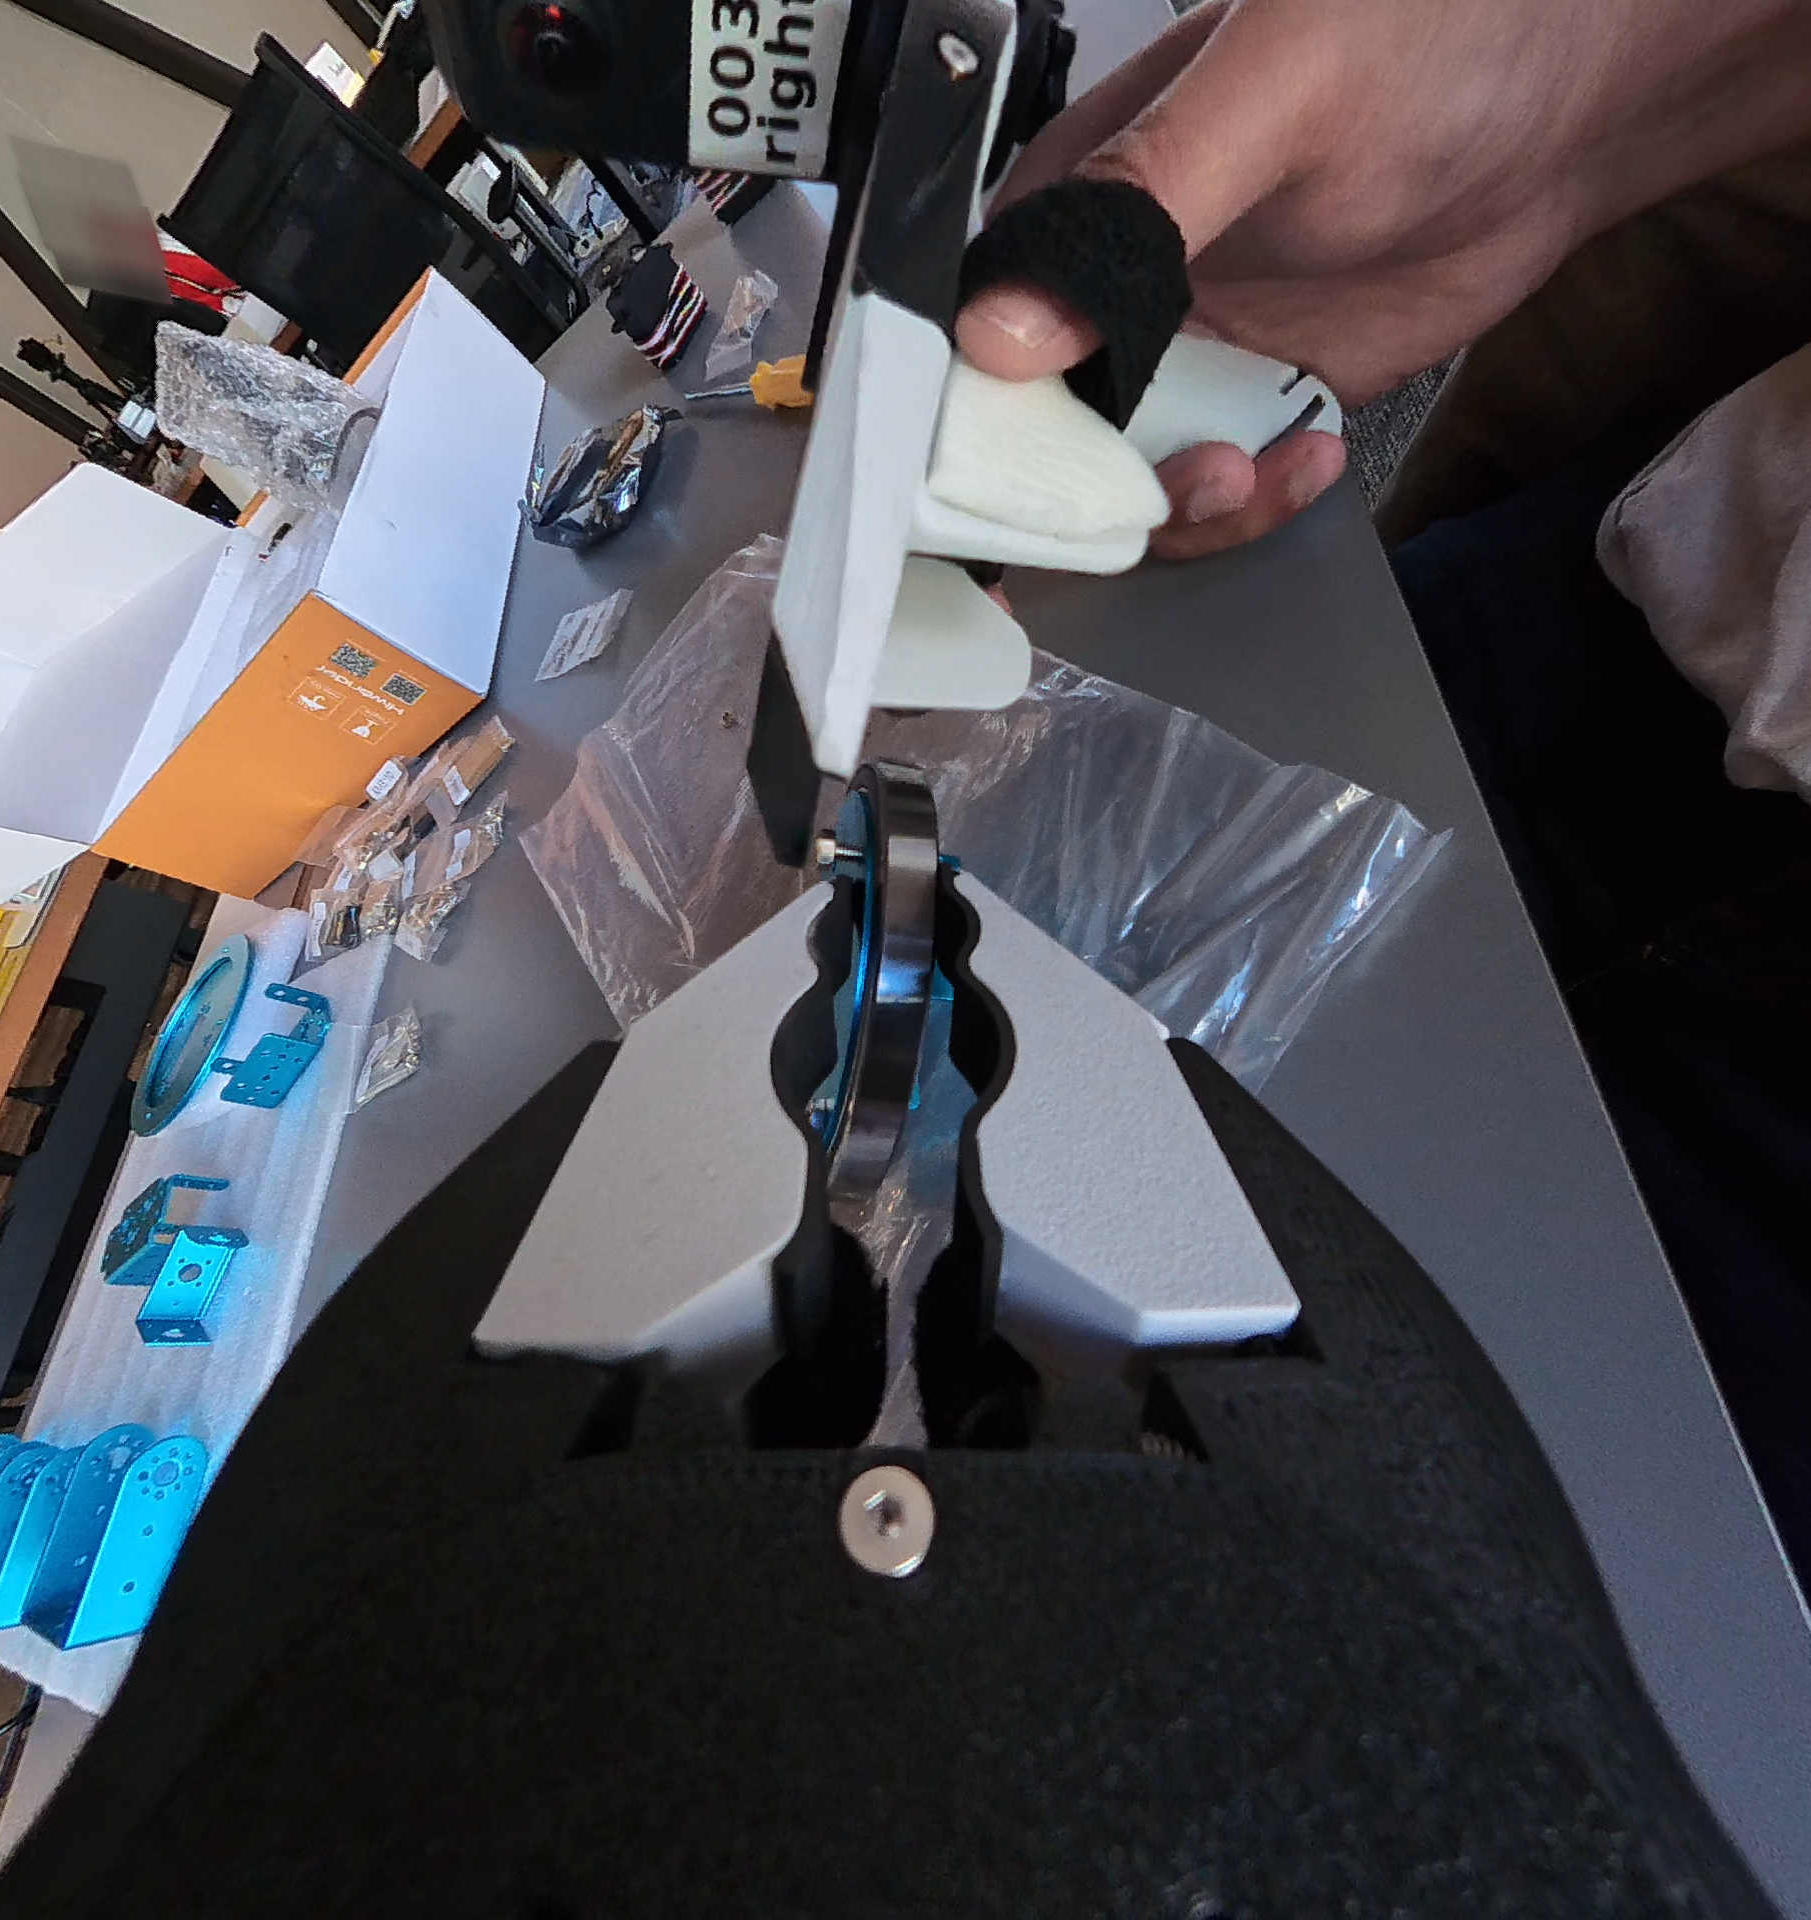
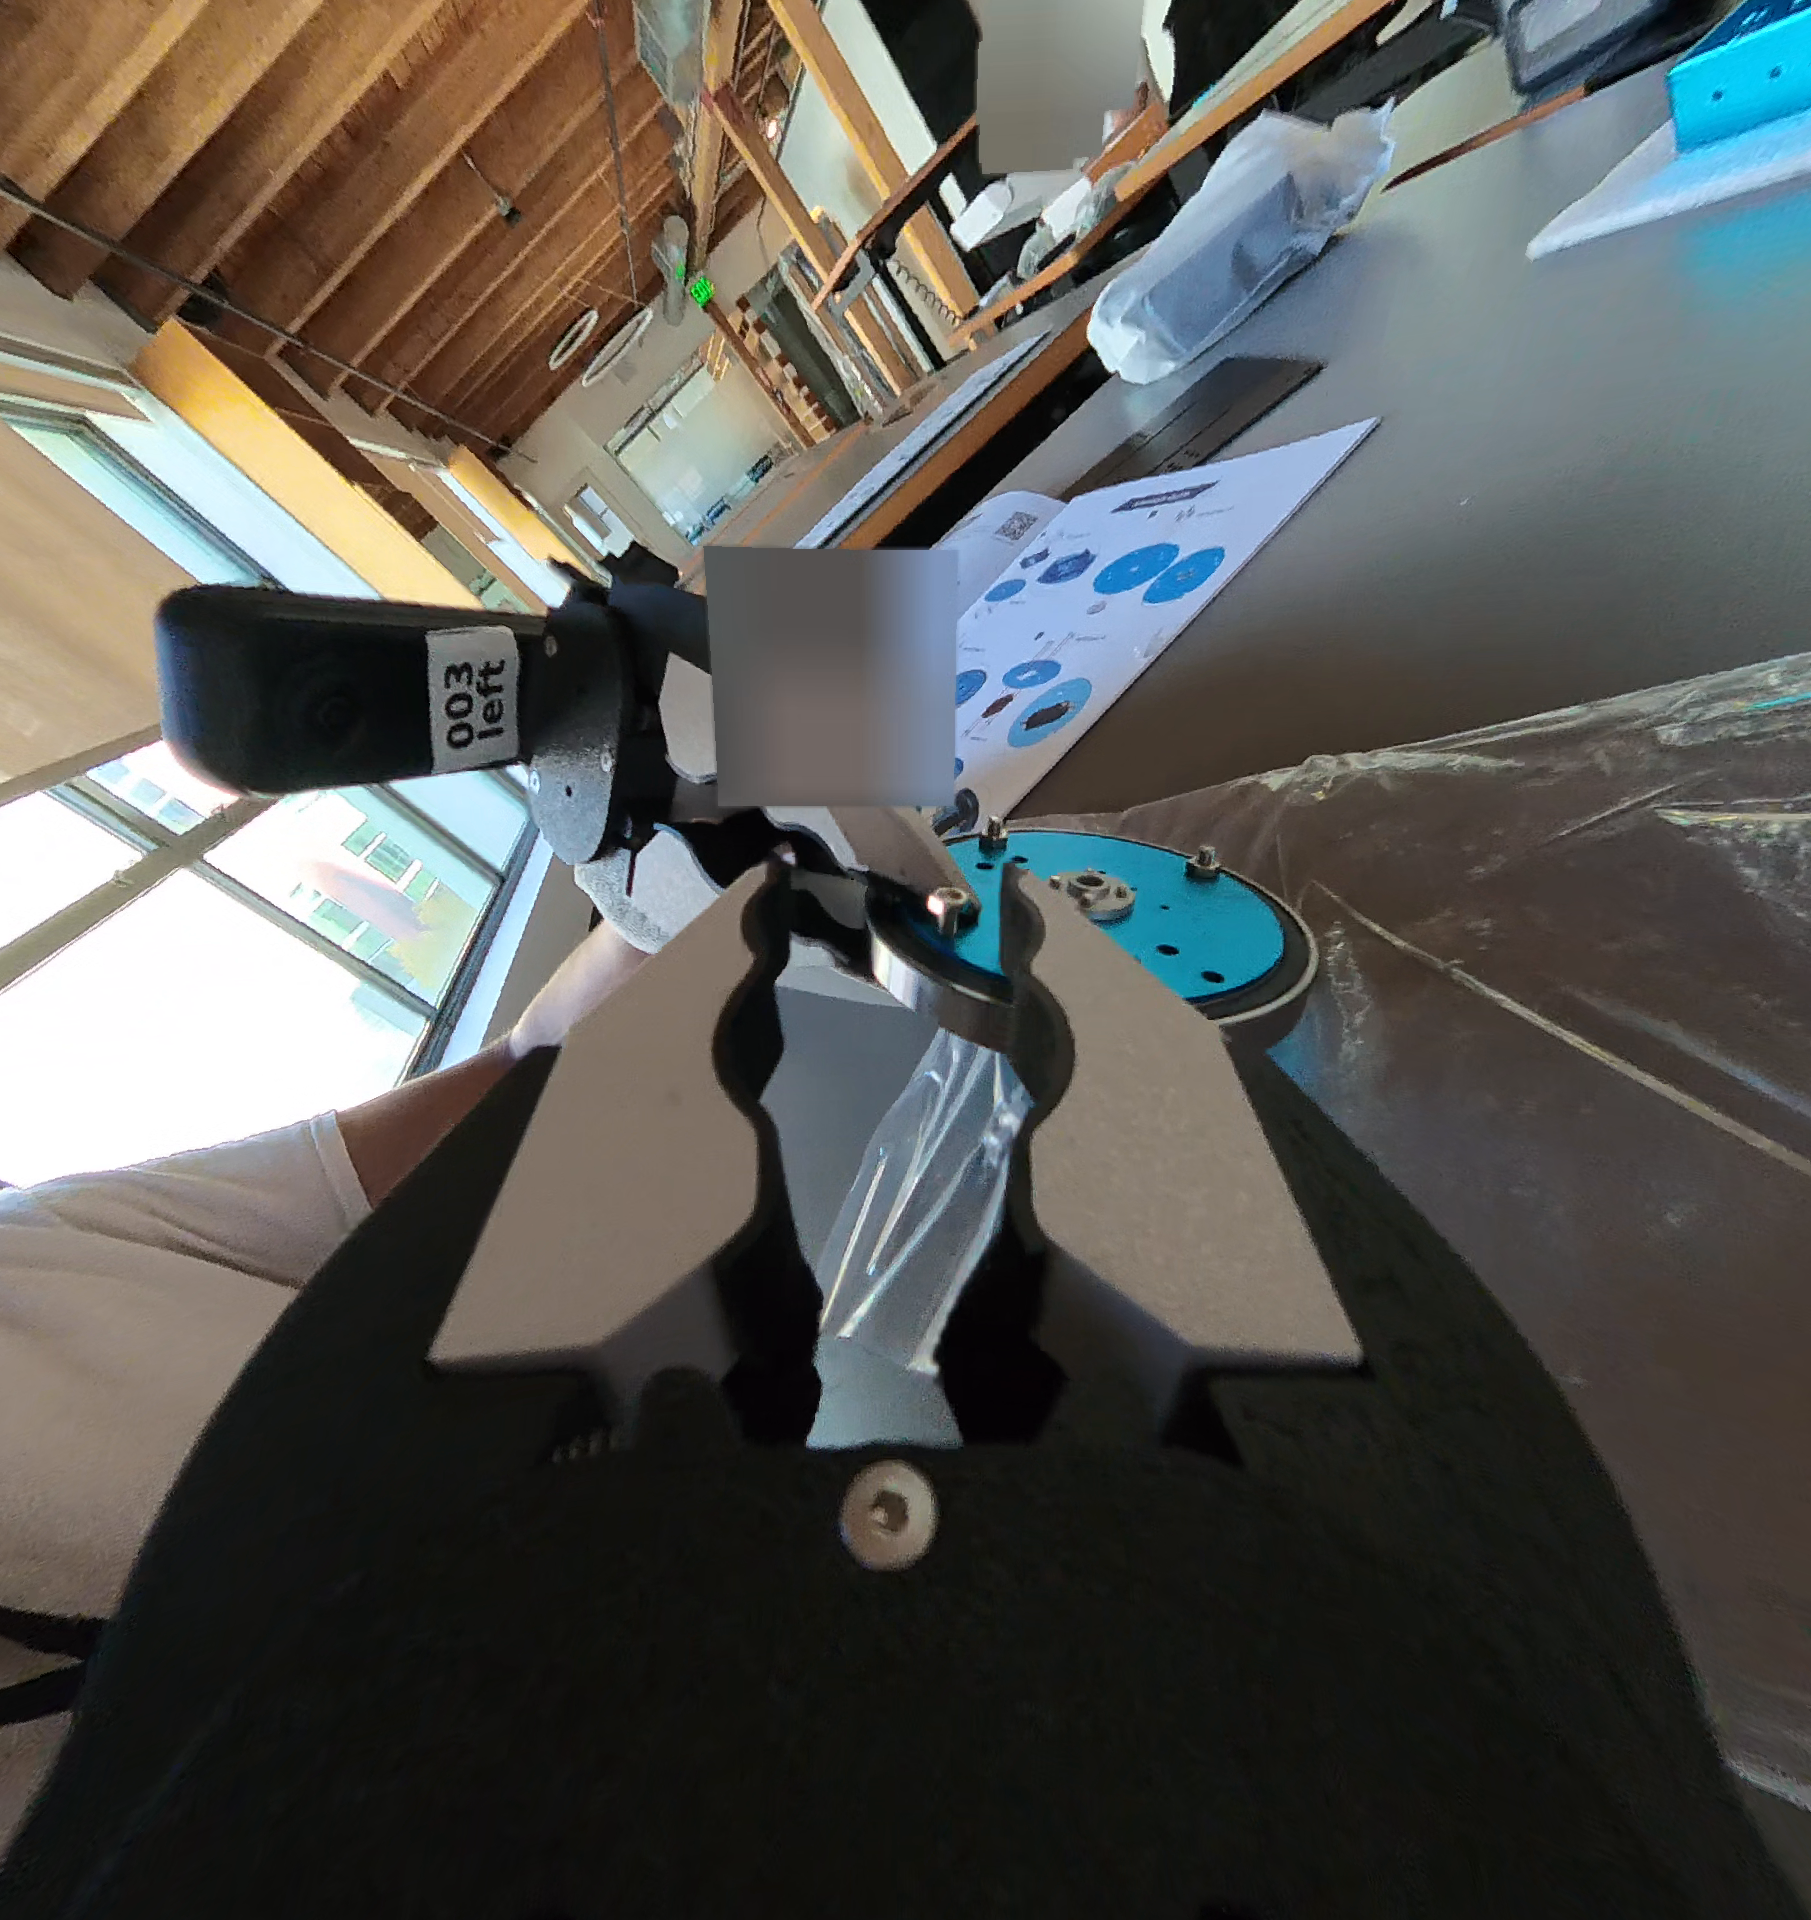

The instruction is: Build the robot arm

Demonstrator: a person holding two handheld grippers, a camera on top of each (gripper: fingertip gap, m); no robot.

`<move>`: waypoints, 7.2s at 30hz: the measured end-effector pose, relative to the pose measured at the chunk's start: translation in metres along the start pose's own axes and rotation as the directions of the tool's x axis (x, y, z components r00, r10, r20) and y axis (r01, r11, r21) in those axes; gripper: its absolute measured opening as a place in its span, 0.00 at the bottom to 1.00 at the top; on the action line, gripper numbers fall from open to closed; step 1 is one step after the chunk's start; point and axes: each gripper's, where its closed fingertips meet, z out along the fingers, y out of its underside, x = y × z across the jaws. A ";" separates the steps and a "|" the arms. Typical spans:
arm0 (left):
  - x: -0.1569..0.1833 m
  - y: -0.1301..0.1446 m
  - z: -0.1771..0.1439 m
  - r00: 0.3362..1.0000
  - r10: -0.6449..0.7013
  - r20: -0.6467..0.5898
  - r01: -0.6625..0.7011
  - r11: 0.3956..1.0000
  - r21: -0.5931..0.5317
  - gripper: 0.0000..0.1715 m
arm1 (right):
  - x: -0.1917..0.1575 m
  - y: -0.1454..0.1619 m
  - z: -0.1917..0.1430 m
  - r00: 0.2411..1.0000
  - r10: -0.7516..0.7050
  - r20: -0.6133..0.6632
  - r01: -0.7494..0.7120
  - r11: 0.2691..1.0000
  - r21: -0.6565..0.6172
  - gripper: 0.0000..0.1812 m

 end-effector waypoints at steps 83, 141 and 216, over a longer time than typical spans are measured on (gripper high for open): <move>-0.001 0.002 -0.002 1.000 -0.013 0.000 0.013 1.000 -0.005 0.09 | -0.014 0.009 0.001 0.996 -0.054 0.073 0.059 0.996 -0.064 0.31; -0.056 0.035 -0.039 0.766 -0.606 -0.215 0.638 0.759 0.129 0.08 | 0.059 -0.011 0.030 0.723 -0.598 0.345 0.691 0.641 -0.335 0.15; -0.039 -0.015 0.031 0.786 -0.537 -0.306 0.578 0.814 0.058 0.08 | 0.136 -0.038 -0.114 0.809 -0.572 -0.137 0.401 0.706 -0.584 0.12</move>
